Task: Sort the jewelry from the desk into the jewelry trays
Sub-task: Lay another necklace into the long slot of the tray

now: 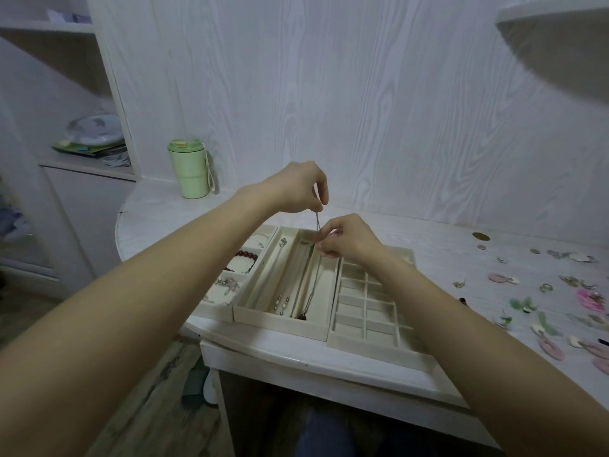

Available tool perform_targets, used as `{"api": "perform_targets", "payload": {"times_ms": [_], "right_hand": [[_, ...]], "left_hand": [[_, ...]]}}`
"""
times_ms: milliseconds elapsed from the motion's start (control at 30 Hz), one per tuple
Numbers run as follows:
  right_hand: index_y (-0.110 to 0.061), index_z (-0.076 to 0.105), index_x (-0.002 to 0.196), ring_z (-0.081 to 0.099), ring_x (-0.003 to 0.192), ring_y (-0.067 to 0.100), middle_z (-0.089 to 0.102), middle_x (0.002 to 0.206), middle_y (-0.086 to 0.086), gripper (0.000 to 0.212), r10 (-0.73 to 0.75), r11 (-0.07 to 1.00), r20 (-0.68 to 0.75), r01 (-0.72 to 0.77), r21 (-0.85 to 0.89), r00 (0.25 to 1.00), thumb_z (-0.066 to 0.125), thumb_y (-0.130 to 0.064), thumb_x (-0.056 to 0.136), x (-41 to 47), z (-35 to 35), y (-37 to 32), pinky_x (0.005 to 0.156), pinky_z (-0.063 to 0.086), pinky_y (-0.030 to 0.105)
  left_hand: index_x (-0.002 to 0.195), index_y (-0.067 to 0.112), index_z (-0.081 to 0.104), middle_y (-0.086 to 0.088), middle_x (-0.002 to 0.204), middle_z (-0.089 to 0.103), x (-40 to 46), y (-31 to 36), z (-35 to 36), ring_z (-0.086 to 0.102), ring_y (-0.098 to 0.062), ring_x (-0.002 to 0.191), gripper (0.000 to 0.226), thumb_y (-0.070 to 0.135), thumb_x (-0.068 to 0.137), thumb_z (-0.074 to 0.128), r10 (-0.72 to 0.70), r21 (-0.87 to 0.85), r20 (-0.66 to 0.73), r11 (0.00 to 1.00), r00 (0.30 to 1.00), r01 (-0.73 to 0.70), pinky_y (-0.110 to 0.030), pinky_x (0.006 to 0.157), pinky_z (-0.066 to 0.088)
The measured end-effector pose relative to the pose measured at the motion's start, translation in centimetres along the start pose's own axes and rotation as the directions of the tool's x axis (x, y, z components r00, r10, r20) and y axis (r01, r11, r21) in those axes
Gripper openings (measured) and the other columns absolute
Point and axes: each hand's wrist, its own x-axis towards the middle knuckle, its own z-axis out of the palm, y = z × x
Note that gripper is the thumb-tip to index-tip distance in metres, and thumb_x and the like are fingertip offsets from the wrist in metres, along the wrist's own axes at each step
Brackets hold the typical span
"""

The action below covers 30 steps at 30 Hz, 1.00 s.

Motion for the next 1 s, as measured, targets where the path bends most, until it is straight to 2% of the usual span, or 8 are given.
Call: {"api": "perform_targets", "payload": {"times_ms": [133,267,333,433,633,700,867,1000], "right_hand": [[-0.009,0.067,0.092,0.06,0.064,0.013,0.067,0.075,0.006,0.012,0.0,0.997,0.084,0.006,-0.072,0.997,0.067,-0.005,0.081,0.7,-0.7,0.4,0.05,0.043,0.017],[-0.012,0.066,0.092,0.062,0.075,0.022,0.066,0.078,0.005,0.017,0.015,0.997,0.079,-0.009,-0.075,0.997,0.067,-0.001,0.08,2.4,-1.7,1.2,0.078,0.054,0.036],[-0.011,0.066,0.096,0.061,0.078,0.022,0.064,0.079,0.004,0.019,0.032,0.996,0.063,-0.027,-0.086,0.997,0.067,-0.001,0.081,3.3,-2.0,1.7,0.085,0.052,0.037],[-0.01,0.066,0.103,0.058,0.083,0.018,0.062,0.087,0.003,0.021,0.032,0.992,0.047,-0.026,-0.125,0.998,0.067,-0.003,0.083,4.5,-2.1,2.4,0.087,0.049,0.032],[-0.012,0.066,0.109,0.053,0.095,0.013,0.056,0.099,0.003,0.025,0.015,0.986,0.016,-0.012,-0.167,1.0,0.065,-0.006,0.085,5.7,-2.4,3.4,0.073,0.041,0.019],[-0.014,0.065,0.112,0.053,0.098,0.012,0.057,0.107,0.004,0.027,0.015,0.98,0.005,-0.014,-0.201,1.0,0.065,-0.008,0.086,6.1,-2.6,3.8,0.075,0.039,0.02],[-0.012,0.064,0.112,0.056,0.089,0.015,0.062,0.105,0.006,0.026,0.064,0.967,0.012,-0.059,-0.248,0.998,0.064,-0.01,0.086,6.5,-2.9,4.5,0.075,0.04,0.022],[-0.011,0.065,0.11,0.057,0.072,0.008,0.064,0.094,0.004,0.024,0.088,0.962,0.026,-0.078,-0.26,0.996,0.063,-0.009,0.086,6.5,-3.1,5.1,0.06,0.043,0.018]], "left_hand": [[0.094,0.011,0.066,0.001,0.082,0.059,1.6,-0.5,1.0,0.056,-0.013,0.077,0.01,0.009,0.085,0.067,-0.006,-0.004,0.025,1.0,1.0,0.006,-0.024,0.067,0.042],[0.095,0.008,0.067,-0.001,0.084,0.058,3.3,-1.0,1.9,0.055,-0.015,0.075,0.011,0.007,0.084,0.068,-0.006,-0.027,0.007,1.0,1.0,0.006,-0.015,0.056,0.038],[0.097,0.007,0.066,-0.002,0.086,0.057,4.1,-1.1,2.4,0.055,-0.016,0.078,0.014,0.007,0.083,0.068,-0.008,-0.034,0.0,0.999,1.0,0.008,-0.016,0.056,0.039],[0.1,0.008,0.064,-0.002,0.089,0.057,5.2,-1.4,3.3,0.056,-0.017,0.083,0.018,0.007,0.083,0.069,-0.021,-0.015,0.012,1.0,1.0,0.022,-0.024,0.07,0.044],[0.101,0.006,0.065,-0.003,0.088,0.057,6.8,-2.2,4.4,0.054,-0.016,0.083,0.018,0.007,0.083,0.068,-0.034,-0.027,0.015,0.999,0.999,0.035,-0.023,0.071,0.041],[0.1,0.006,0.065,-0.002,0.087,0.056,7.2,-2.2,4.8,0.054,-0.015,0.083,0.018,0.008,0.083,0.069,-0.031,-0.029,0.037,0.999,0.999,0.032,-0.023,0.072,0.041],[0.099,0.005,0.066,-0.003,0.09,0.056,7.9,-2.4,6.1,0.058,-0.018,0.088,0.017,0.008,0.083,0.07,-0.042,-0.018,0.081,0.999,0.996,0.043,-0.025,0.078,0.045],[0.096,0.005,0.066,-0.008,0.098,0.061,8.2,-2.7,7.0,0.06,-0.021,0.094,0.015,0.009,0.083,0.07,-0.057,-0.003,0.095,0.998,0.994,0.058,-0.026,0.078,0.046]]}}
